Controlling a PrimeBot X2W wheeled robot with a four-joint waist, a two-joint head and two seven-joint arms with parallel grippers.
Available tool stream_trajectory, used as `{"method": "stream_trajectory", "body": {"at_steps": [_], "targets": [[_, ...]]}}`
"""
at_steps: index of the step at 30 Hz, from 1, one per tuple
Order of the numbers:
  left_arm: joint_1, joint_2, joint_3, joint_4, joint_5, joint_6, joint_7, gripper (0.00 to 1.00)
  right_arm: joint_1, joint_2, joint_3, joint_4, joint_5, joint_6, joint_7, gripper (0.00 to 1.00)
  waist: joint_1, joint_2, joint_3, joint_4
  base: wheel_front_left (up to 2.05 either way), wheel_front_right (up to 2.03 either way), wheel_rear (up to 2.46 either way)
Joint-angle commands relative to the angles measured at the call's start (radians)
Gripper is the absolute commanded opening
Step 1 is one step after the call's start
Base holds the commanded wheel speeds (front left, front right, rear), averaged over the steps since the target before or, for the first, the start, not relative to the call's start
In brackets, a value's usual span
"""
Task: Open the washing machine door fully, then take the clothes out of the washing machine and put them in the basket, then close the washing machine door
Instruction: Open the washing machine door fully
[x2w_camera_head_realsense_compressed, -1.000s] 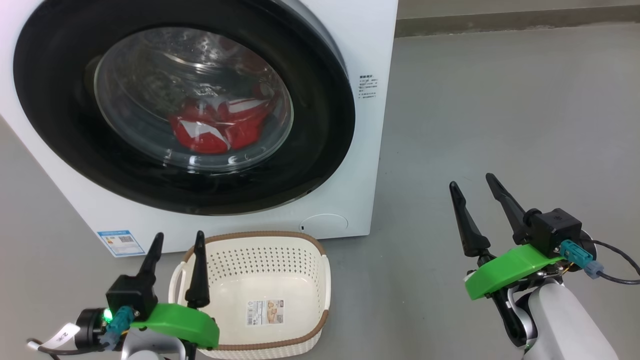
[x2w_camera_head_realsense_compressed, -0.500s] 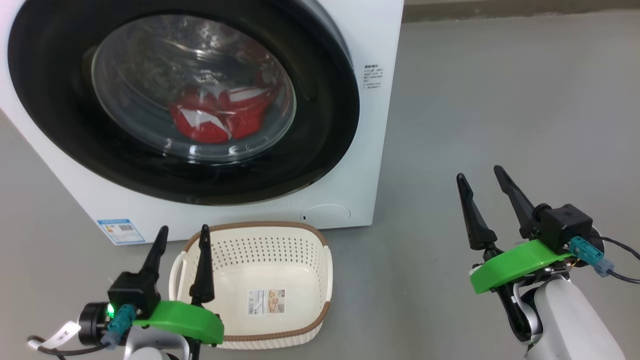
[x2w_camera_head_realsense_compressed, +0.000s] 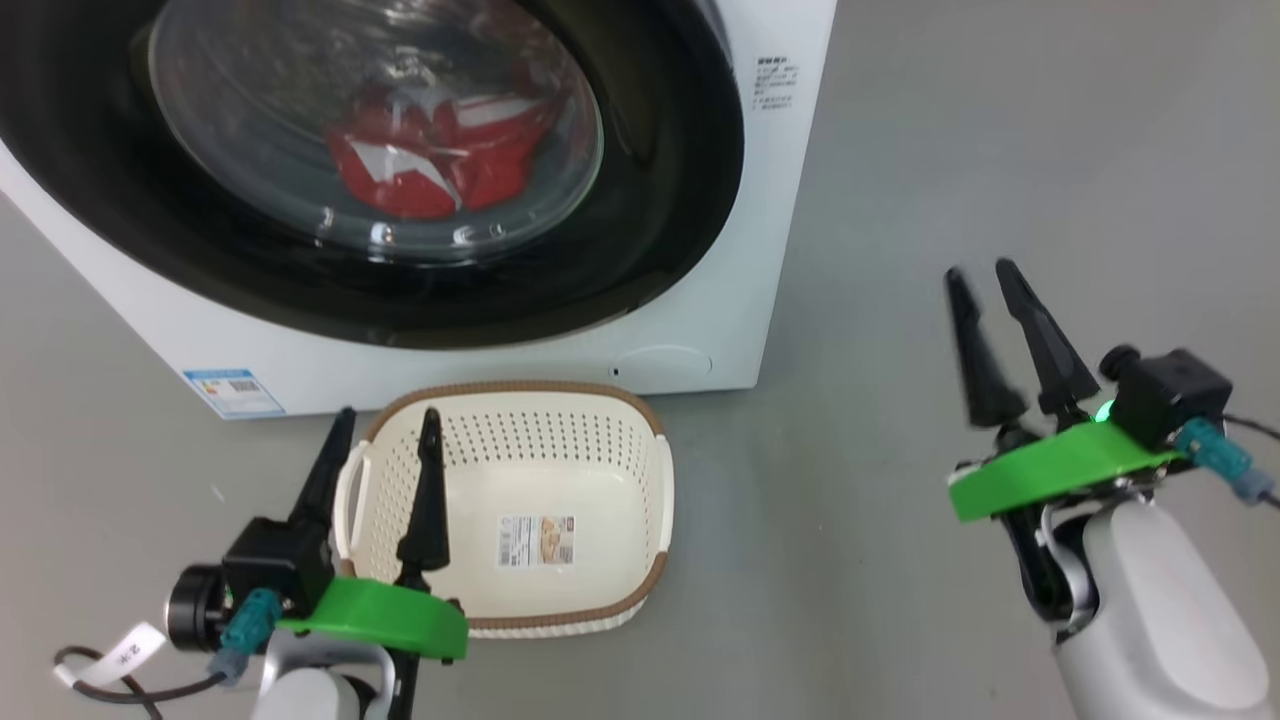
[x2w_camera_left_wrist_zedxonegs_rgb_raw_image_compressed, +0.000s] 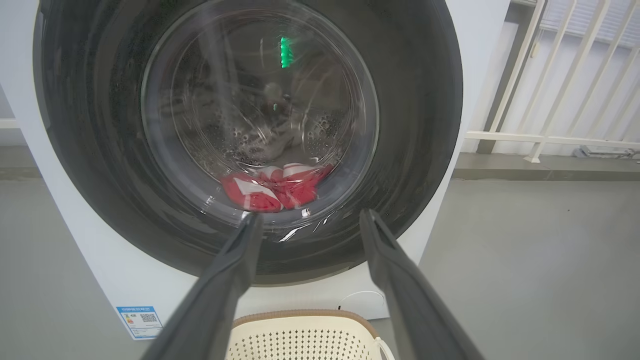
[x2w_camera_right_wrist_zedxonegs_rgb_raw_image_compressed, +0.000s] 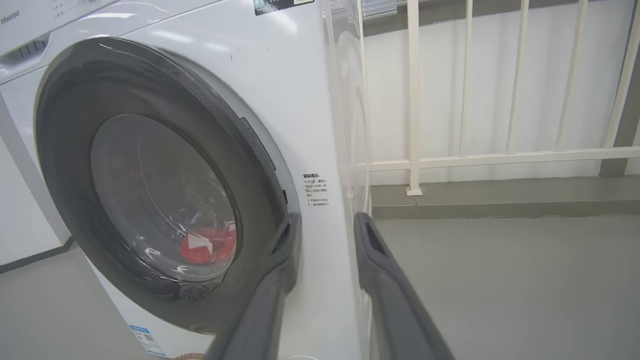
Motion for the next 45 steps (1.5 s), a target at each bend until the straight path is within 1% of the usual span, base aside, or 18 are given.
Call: {"method": "stream_trajectory", "body": {"at_steps": [1,10,11,17,20,26,29,37,41,45], "targets": [[-0.042,0.01,0.024,-0.042,-0.007,0.011,-0.012,1.0,-0.052,0.001,0.011,-0.026,0.036,0.0,-0.006,0.0,0.0,0.0,0.034,0.008,0.0,0.0,0.0],[-0.065,0.009,0.012,-0.088,-0.008,0.003,-0.012,1.0,-0.212,0.001,0.013,0.043,0.276,0.0,-0.006,0.0,0.0,0.0,0.117,0.028,0.0,0.0,0.0],[-0.065,0.009,0.012,-0.088,-0.008,0.003,-0.012,1.0,-0.212,0.001,0.013,0.043,0.276,0.0,-0.006,0.0,0.0,0.0,0.117,0.028,0.0,0.0,0.0],[-0.082,0.008,0.001,-0.122,-0.003,0.003,-0.012,1.0,-0.322,0.001,0.04,0.111,0.415,0.0,-0.006,0.0,0.0,0.0,0.173,0.051,0.0,0.0,0.0],[-0.09,0.008,-0.001,-0.146,0.0,0.004,-0.012,1.0,-0.385,0.001,0.07,0.138,0.48,0.0,-0.006,0.0,0.0,0.0,0.208,0.065,0.0,0.0,0.0],[-0.098,0.008,-0.007,-0.158,-0.005,0.002,-0.012,1.0,-0.467,0.001,0.107,0.183,0.621,0.0,0.005,0.0,0.0,0.0,0.246,0.087,0.0,0.0,0.0],[-0.101,0.008,-0.013,-0.162,-0.009,0.002,-0.012,1.0,-0.508,-0.004,0.113,0.195,0.702,0.0,0.043,0.0,0.0,0.0,0.259,0.098,0.0,0.0,0.0],[-0.113,0.008,-0.028,-0.156,-0.019,0.006,-0.012,1.0,-0.616,-0.028,0.083,0.235,0.919,0.0,0.172,0.0,0.0,0.0,0.289,0.128,0.0,0.0,0.0],[-0.119,0.008,-0.038,-0.152,-0.027,0.007,-0.012,1.0,-0.666,-0.044,0.074,0.275,0.992,0.0,0.255,0.0,0.0,0.0,0.305,0.145,0.0,0.0,0.0],[-0.125,0.008,-0.044,-0.148,-0.034,0.011,-0.012,1.0,-0.709,-0.057,0.076,0.312,1.039,0.0,0.333,0.0,0.0,0.0,0.317,0.157,0.0,0.0,0.0]]}}
